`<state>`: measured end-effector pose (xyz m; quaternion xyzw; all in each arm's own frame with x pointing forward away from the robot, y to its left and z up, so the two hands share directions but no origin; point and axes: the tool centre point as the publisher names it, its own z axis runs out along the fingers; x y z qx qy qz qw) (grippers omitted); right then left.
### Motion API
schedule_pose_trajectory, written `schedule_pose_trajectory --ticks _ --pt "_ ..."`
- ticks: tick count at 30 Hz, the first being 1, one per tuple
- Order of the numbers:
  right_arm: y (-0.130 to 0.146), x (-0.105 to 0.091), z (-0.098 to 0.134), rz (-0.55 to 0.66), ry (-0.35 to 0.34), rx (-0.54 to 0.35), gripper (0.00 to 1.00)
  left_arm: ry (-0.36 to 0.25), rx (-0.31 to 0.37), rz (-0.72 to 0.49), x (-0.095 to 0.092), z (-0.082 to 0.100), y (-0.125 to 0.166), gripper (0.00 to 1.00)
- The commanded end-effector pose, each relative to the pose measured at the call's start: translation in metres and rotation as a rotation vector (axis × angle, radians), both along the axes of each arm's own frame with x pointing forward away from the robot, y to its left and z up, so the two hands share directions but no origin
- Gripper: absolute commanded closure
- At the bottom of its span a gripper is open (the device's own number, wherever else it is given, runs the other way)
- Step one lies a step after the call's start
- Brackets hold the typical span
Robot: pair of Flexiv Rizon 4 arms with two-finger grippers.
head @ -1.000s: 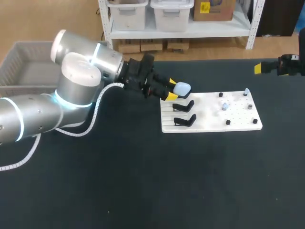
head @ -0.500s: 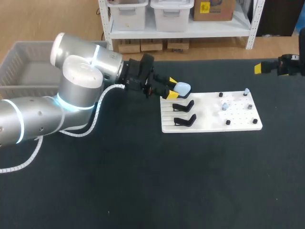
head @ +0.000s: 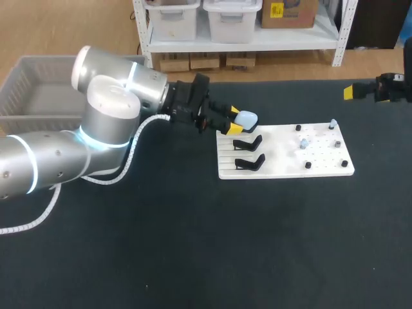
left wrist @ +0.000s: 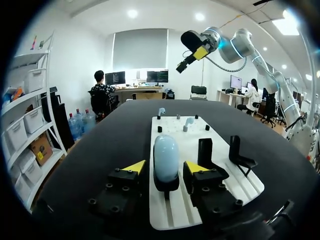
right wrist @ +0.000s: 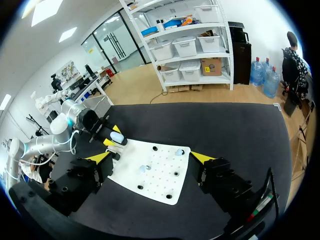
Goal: Pick up each earbud case from the left stands, insert the matching earbuds, close the lid, and place the case in the box.
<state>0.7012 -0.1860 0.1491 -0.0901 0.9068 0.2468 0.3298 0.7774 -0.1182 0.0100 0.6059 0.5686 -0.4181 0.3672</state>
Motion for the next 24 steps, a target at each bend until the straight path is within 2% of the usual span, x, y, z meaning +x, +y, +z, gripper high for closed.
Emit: schedule_pose_trajectory --ticks 1,12,17,20,24 --pt "0.0002 -0.0002 0.0003 -0.001 0.0 -0.001 0.0 0.001 -0.001 -0.007 0.0045 -0.0019 -0.0015 0.55" --pt "0.0002 -0.0002 0.0003 -0.001 0.0 -0.001 0.0 -0.001 0.0 -0.021 0.0059 -0.0004 -0.006 0.56" --pt "0.0002 -0.0002 0.0003 -0.001 0.0 -0.001 0.0 0.0 0.002 -0.024 0.0068 -0.0006 -0.0071 0.6" --pt "0.0002 -0.0002 0.0003 -0.001 0.0 -0.001 0.0 0.001 0.003 -0.024 0.0075 -0.0008 -0.0081 0.67" --pt "0.0002 -0.0002 0.0003 -0.001 0.0 -0.001 0.0 0.001 0.006 -0.027 0.0081 -0.0017 -0.0089 0.93"
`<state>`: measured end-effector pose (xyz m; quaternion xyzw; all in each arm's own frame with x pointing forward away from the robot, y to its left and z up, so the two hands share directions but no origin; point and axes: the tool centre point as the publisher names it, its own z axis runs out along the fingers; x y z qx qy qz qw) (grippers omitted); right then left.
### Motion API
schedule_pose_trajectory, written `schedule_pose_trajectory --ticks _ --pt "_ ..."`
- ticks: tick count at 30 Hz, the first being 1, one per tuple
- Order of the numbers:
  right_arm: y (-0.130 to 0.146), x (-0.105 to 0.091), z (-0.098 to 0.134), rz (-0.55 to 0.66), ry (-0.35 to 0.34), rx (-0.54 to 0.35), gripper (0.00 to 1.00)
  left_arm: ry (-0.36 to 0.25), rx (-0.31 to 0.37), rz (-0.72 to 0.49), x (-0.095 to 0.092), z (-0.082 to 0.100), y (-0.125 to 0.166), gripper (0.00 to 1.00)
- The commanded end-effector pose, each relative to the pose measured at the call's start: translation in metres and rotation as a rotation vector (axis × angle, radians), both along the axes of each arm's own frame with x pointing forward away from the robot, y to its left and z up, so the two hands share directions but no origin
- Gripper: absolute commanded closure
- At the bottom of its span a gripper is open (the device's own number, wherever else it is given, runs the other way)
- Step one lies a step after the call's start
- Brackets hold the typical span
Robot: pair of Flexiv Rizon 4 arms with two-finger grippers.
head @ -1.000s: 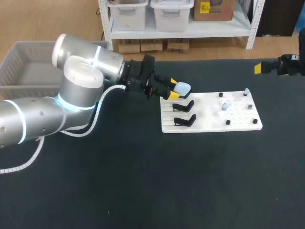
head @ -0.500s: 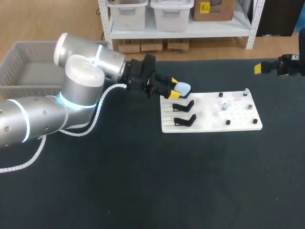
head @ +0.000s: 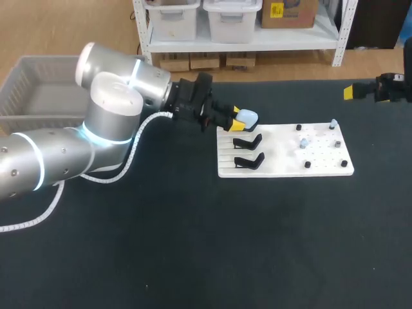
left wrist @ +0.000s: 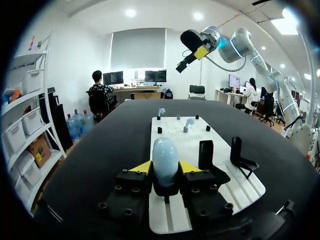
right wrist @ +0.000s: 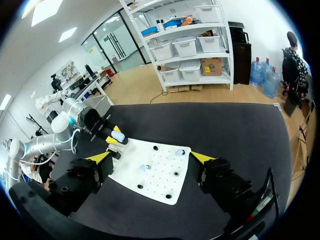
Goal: Pick up each earbud case from the left stands, insert the matching earbuds, close the lid, and place the case in the box.
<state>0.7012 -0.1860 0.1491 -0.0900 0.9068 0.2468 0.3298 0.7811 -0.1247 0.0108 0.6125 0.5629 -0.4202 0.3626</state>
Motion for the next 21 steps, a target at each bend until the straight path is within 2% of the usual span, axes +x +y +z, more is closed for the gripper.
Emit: schedule_pose_trajectory --ticks 1,2,12,19,21 --pt "0.0 0.0 0.0 -0.001 0.0 -0.001 0.0 0.003 0.003 -0.008 0.005 -0.002 -0.002 0.98" --pt "0.0 0.0 0.0 -0.001 0.0 -0.001 0.0 0.003 0.002 -0.007 0.005 -0.002 -0.003 1.0" --pt "0.0 0.0 0.0 -0.001 0.0 -0.001 0.0 -0.018 -0.022 -0.011 -0.002 0.01 0.003 1.0" --pt "0.0 0.0 0.0 -0.001 0.0 -0.001 0.0 -0.023 -0.028 -0.004 -0.004 0.012 0.006 1.0" --pt "0.0 0.0 0.0 -0.001 0.0 -0.001 0.0 -0.022 -0.049 0.004 -0.006 0.014 0.006 1.0"
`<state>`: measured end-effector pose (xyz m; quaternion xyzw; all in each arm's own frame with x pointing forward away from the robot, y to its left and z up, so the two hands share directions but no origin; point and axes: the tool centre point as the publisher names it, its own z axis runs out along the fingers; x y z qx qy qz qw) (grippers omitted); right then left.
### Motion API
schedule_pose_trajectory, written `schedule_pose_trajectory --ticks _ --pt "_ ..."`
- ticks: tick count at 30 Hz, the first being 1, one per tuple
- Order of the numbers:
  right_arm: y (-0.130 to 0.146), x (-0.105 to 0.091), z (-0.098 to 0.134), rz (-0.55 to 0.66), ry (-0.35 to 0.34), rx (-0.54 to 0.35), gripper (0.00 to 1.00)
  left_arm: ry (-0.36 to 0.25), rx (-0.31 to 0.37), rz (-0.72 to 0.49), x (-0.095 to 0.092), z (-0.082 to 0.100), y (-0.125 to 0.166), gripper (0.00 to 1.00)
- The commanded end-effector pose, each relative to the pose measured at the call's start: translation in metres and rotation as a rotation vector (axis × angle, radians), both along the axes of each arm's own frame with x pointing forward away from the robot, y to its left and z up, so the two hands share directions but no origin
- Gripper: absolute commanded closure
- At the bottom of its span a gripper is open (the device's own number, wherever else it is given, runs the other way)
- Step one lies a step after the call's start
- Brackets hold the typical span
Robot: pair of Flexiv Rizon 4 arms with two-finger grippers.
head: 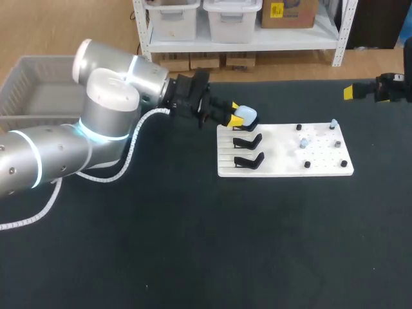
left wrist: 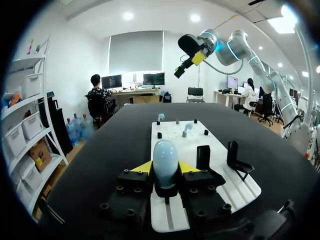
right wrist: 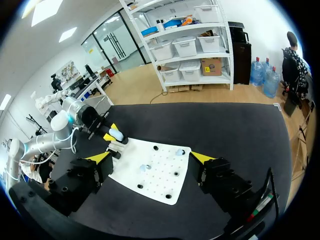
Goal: Pick up each earbud case from the left stands, insert the matching earbuds, close the lid, and place the case in the box.
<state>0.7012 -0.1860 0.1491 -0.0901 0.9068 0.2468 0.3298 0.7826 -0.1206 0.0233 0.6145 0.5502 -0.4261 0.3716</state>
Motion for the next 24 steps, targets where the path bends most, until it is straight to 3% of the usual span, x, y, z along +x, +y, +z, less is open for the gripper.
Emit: schedule_pose_trajectory --ticks 1,18,24 --pt "0.0 0.0 0.0 -0.001 0.0 -0.001 0.0 -0.007 -0.032 0.023 -0.008 0.003 0.002 1.0" --pt "0.0 0.0 0.0 -0.001 0.0 -0.001 0.0 -0.04 -0.321 0.043 -0.042 0.064 -0.002 1.0" --pt "0.0 0.0 0.0 -0.001 0.0 -0.001 0.0 -0.04 -0.353 0.068 -0.053 0.08 -0.004 1.0"
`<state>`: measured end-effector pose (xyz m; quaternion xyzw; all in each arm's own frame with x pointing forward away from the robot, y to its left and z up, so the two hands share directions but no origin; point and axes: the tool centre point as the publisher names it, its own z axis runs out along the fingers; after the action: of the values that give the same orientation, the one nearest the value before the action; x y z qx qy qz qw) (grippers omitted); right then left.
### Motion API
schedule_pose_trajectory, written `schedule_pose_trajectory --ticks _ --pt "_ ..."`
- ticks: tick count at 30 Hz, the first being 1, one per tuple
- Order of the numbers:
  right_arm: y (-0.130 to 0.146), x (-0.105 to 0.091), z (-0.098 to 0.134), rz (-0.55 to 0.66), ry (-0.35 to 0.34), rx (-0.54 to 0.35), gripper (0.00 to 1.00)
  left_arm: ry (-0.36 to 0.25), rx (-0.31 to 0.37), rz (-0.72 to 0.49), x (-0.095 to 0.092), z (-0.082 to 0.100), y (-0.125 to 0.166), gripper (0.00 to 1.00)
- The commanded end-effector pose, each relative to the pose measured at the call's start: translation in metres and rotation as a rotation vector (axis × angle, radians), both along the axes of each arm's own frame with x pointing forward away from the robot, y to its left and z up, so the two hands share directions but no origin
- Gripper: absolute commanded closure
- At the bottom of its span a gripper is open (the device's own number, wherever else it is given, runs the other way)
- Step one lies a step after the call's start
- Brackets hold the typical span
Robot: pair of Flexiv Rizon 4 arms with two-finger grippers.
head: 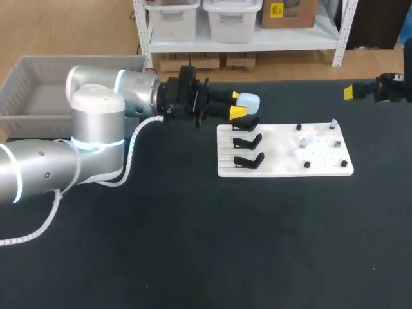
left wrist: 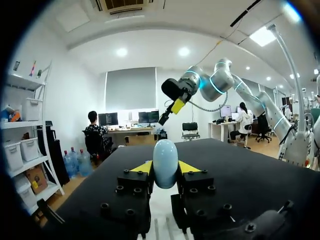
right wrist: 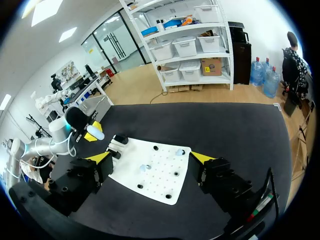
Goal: Pick up each earbud case from the left stands, insert the matching earbuds, close the lid, and place the case in the box.
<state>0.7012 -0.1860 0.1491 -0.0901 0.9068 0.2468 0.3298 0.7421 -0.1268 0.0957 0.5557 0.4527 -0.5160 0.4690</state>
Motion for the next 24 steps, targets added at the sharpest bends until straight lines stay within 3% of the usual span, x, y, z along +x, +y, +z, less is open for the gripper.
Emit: schedule_pose_trajectory --ticks 1,24 --pt "0.0 0.0 0.0 -0.001 0.0 -0.001 0.0 0.002 -0.015 0.111 -0.014 0.008 0.002 1.0" --pt "0.0 0.0 0.0 -0.001 0.0 -0.001 0.0 0.041 -0.063 0.101 -0.031 0.012 -0.017 1.0"
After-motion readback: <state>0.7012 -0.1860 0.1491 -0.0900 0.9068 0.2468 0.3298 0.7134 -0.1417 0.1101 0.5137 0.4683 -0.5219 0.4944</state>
